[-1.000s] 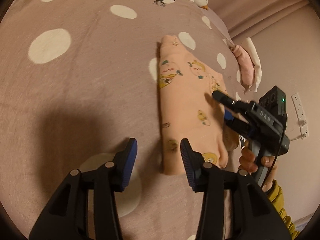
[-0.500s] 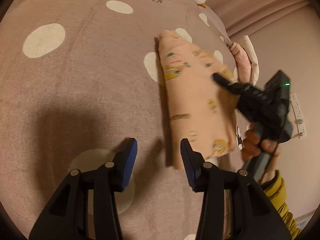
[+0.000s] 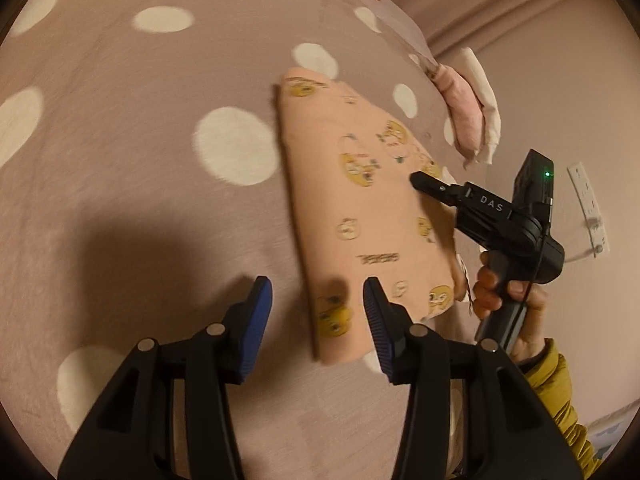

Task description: Fold small clothes

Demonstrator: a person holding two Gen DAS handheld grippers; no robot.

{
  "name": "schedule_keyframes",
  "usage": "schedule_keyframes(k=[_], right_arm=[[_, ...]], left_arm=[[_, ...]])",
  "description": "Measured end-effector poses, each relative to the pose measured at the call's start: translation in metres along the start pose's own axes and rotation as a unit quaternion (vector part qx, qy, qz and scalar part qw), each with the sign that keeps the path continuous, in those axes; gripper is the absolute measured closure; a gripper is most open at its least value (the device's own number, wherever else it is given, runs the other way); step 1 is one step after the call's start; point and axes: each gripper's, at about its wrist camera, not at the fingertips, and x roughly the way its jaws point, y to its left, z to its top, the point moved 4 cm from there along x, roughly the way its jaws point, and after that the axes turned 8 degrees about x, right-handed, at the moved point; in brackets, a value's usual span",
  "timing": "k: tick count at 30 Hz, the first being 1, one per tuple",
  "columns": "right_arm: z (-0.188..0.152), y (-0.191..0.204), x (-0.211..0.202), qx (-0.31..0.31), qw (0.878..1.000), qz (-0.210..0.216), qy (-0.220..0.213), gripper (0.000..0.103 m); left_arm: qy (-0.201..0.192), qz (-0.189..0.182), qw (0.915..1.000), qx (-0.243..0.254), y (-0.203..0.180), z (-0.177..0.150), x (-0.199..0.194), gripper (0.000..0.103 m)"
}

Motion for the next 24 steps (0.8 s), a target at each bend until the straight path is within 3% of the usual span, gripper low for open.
schedule_keyframes(k=[5, 7, 9, 13, 20, 24], right_arm=[[0.006, 0.001, -0.035, -0.030, 0.996, -0.037, -0.069, 0.077], [-0.002, 0.013, -0.053, -0.063, 0.995, 0.005, -0.074, 0.077], [-0.016, 0.025, -0.062, -0.098, 0.992, 0.037, -0.064, 0.077], [-0.055, 0.035, -0.064, -0.157, 0.986, 0.050, -0.032, 0.083], [-0.089, 0.014, -0.028, -0.188, 0.981, -0.002, 0.040, 0.083], [-0.083, 0.018, -0.036, -0.185, 0.982, 0.011, 0.046, 0.084]], left_arm=[[-0.006, 0.000, 0.9995, 0.032, -0.020, 0.015, 0.010, 0.056], [-0.012, 0.000, 0.9990, 0.043, -0.028, 0.021, 0.016, 0.058], [-0.017, 0.007, 0.9985, 0.051, -0.032, 0.028, 0.025, 0.058], [-0.023, 0.018, 0.9979, 0.057, -0.036, 0.038, 0.040, 0.069], [0.002, 0.036, 0.9976, 0.059, -0.029, 0.044, 0.062, 0.076], [0.005, 0.027, 0.9980, 0.057, -0.027, 0.045, 0.057, 0.075]])
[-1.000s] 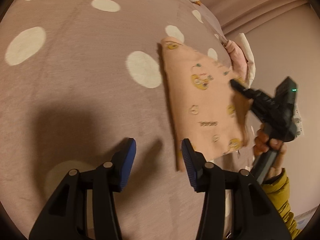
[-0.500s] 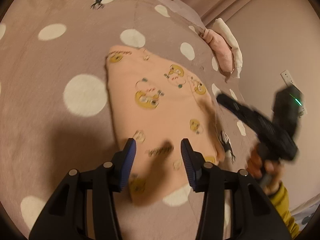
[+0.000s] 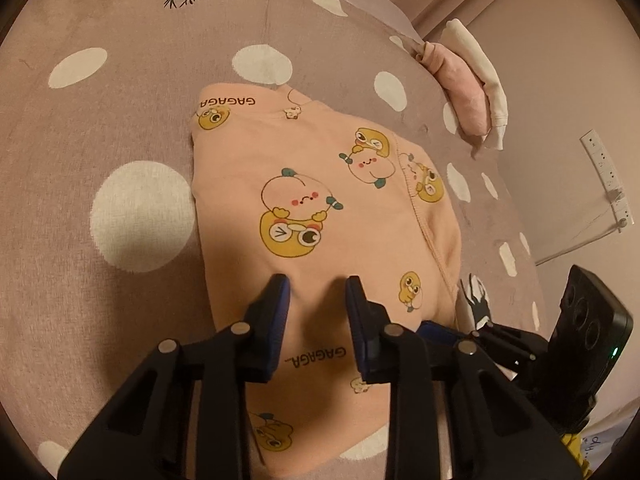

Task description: Fold small clothes

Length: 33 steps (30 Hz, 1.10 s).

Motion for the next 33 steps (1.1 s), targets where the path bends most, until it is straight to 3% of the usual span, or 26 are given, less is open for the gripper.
schedule_keyframes(k=[2, 7, 10, 14, 17, 18, 23, 27, 33], right_arm=[[0.013, 0.002, -0.012, 0.009, 0.999, 0.028, -0.022, 0.083], [0.059, -0.001, -0.021, 0.031, 0.996, 0.035, -0.072, 0.083], [0.083, 0.001, 0.000, 0.031, 0.997, 0.031, -0.062, 0.083], [0.107, -0.006, 0.048, 0.042, 0.999, -0.013, -0.013, 0.084], [0.105, -0.016, 0.067, 0.060, 0.998, -0.031, 0.008, 0.086], [0.107, -0.019, 0.067, 0.067, 0.997, -0.034, 0.003, 0.092], [0.112, -0.027, 0.051, 0.102, 0.994, -0.011, -0.024, 0.092], [0.101, -0.023, 0.024, 0.077, 0.996, 0.008, -0.047, 0.092], [0.057, -0.011, -0.019, 0.010, 0.998, -0.011, -0.069, 0.092]], left_arm=[[-0.006, -0.006, 1.0000, 0.003, -0.001, -0.003, -0.009, 0.075], [-0.009, -0.012, 0.9995, 0.029, -0.010, -0.020, -0.024, 0.075], [-0.001, -0.015, 0.9988, 0.046, -0.017, -0.032, -0.025, 0.075], [0.031, -0.008, 0.9974, 0.065, -0.018, -0.048, -0.009, 0.075], [0.031, -0.012, 0.9972, 0.066, -0.017, -0.051, -0.005, 0.075], [0.031, -0.014, 0.9973, 0.066, -0.017, -0.050, -0.005, 0.075], [0.031, -0.018, 0.9976, 0.059, -0.016, -0.051, -0.006, 0.075], [0.031, -0.014, 0.9976, 0.060, -0.016, -0.052, -0.007, 0.075], [0.032, -0.006, 0.9980, 0.055, -0.017, -0.051, -0.004, 0.074]])
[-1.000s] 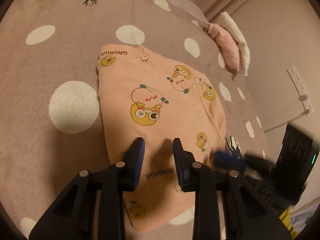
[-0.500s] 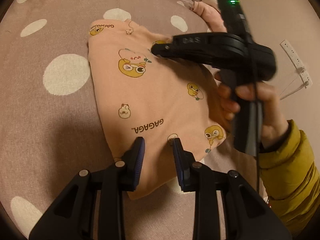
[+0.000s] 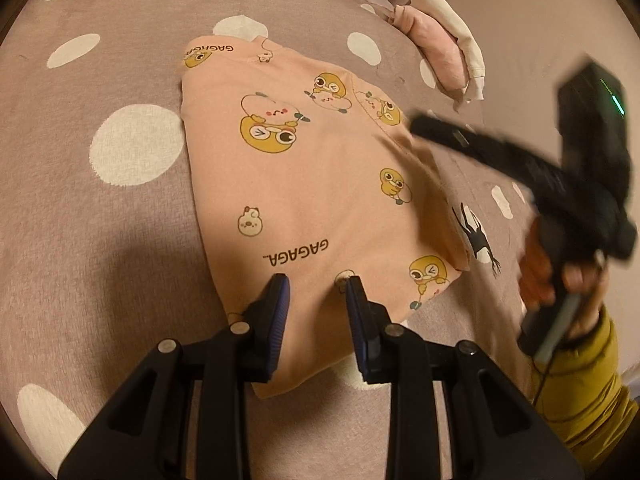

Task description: Fold small clothes

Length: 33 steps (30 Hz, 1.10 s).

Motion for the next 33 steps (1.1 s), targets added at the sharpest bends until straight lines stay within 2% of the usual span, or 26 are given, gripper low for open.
schedule_keyframes(k=[3, 6, 8, 11, 15, 22, 24, 26, 28, 33], right_arm=[[-0.026, 0.000, -0.016, -0.022, 1.000, -0.008, 0.001, 0.091], [-0.035, 0.001, -0.005, -0.033, 0.999, -0.009, 0.026, 0.091], [-0.050, -0.001, 0.002, -0.047, 0.997, -0.029, 0.045, 0.091], [-0.059, -0.006, 0.007, -0.040, 0.997, -0.044, 0.051, 0.091], [-0.061, -0.009, 0.001, -0.023, 0.998, -0.038, 0.052, 0.087], [-0.073, -0.015, -0.007, 0.015, 0.998, -0.010, 0.056, 0.086], [-0.074, -0.014, -0.009, 0.022, 0.998, -0.006, 0.057, 0.084], [-0.074, -0.013, -0.013, 0.028, 0.998, 0.002, 0.058, 0.080], [-0.074, -0.010, -0.016, 0.027, 0.998, 0.007, 0.055, 0.072], [-0.075, -0.009, -0.023, 0.031, 0.998, 0.012, 0.049, 0.069]], left_arm=[[0.001, 0.006, 1.0000, -0.002, 0.000, 0.002, 0.001, 0.074], [0.003, 0.013, 0.9999, 0.002, -0.001, 0.001, 0.001, 0.074], [0.004, 0.018, 0.9998, 0.004, -0.002, 0.001, 0.002, 0.074], [0.006, 0.022, 0.9997, 0.004, -0.004, 0.000, 0.002, 0.074], [0.007, 0.019, 0.9998, 0.001, 0.000, -0.003, 0.000, 0.073], [0.012, 0.021, 0.9997, 0.001, -0.001, -0.011, -0.008, 0.073], [0.012, 0.020, 0.9997, -0.002, -0.002, -0.012, -0.012, 0.070], [0.011, 0.016, 0.9998, -0.002, -0.004, -0.013, -0.016, 0.057], [0.008, 0.015, 0.9999, 0.001, -0.007, -0.014, -0.021, 0.051], [0.008, 0.031, 0.9994, 0.009, -0.006, -0.019, -0.030, 0.043]])
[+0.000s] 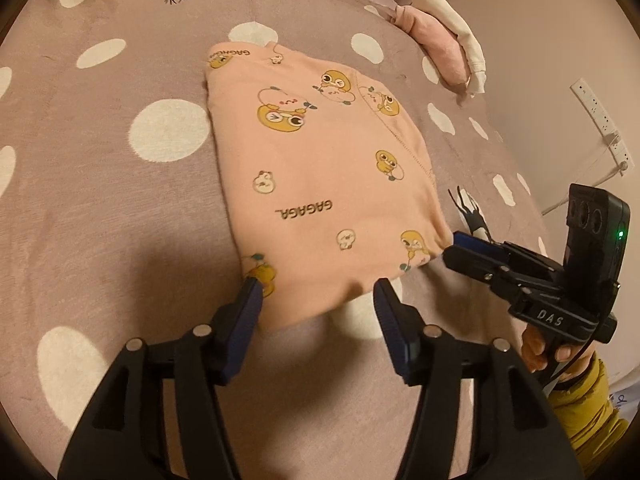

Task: Fold small clothes
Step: 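Open both grippers and withdraw them from the folded shirt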

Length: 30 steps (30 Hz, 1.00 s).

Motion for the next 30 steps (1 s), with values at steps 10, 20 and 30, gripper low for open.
schedule_keyframes(k=[10, 20, 30], right_arm=[[0.002, -0.006, -0.008, 0.030, 0.999, 0.011, -0.011, 0.062], [0.008, -0.024, -0.004, 0.105, 0.993, 0.057, -0.011, 0.048], [0.022, -0.044, 0.020, 0.181, 0.977, 0.117, 0.005, 0.047]], left_arm=[[0.008, 0.006, 0.9996, -0.028, 0.016, -0.006, -0.002, 0.033], [-0.003, -0.033, 0.9965, -0.077, 0.022, -0.002, -0.001, 0.028], [-0.018, -0.085, 0.9894, -0.117, 0.031, 0.013, 0.011, 0.028]])
